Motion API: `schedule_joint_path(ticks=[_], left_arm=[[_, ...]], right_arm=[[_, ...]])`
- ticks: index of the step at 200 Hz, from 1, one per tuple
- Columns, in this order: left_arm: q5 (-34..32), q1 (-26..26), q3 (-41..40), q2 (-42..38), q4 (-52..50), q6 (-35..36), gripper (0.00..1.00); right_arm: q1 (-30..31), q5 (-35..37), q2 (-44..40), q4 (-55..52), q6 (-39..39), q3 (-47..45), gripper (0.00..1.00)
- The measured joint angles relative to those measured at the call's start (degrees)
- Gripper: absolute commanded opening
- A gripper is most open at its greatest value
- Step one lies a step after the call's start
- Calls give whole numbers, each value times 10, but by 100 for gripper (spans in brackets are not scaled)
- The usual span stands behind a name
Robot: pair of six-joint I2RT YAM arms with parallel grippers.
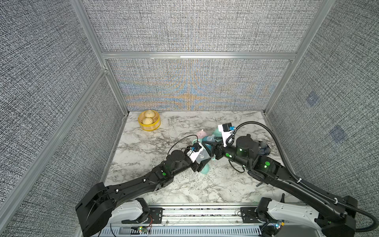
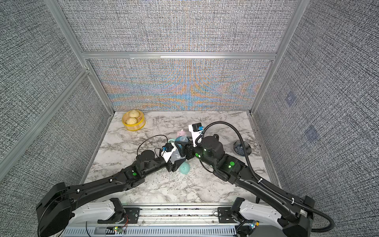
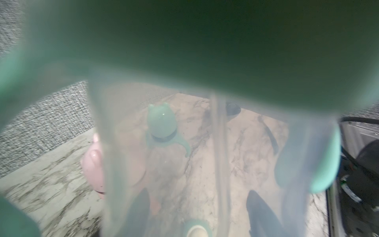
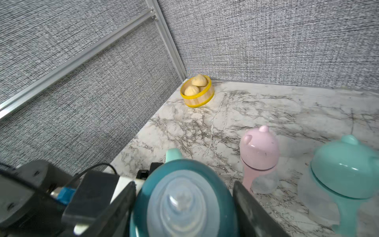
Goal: Assemble the baby bottles
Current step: Screw the nipple onto the baby bottle.
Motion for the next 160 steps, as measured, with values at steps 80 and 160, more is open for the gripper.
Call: schedule_joint_path(ticks=[80, 160], left_arm=[[-76, -6, 0, 20, 46, -19, 0], [-96, -3, -14, -3, -20, -34, 0]], right_arm=[[38, 123, 74, -37, 52, 82, 67], [-36, -55, -40, -85, -32, 45, 87]])
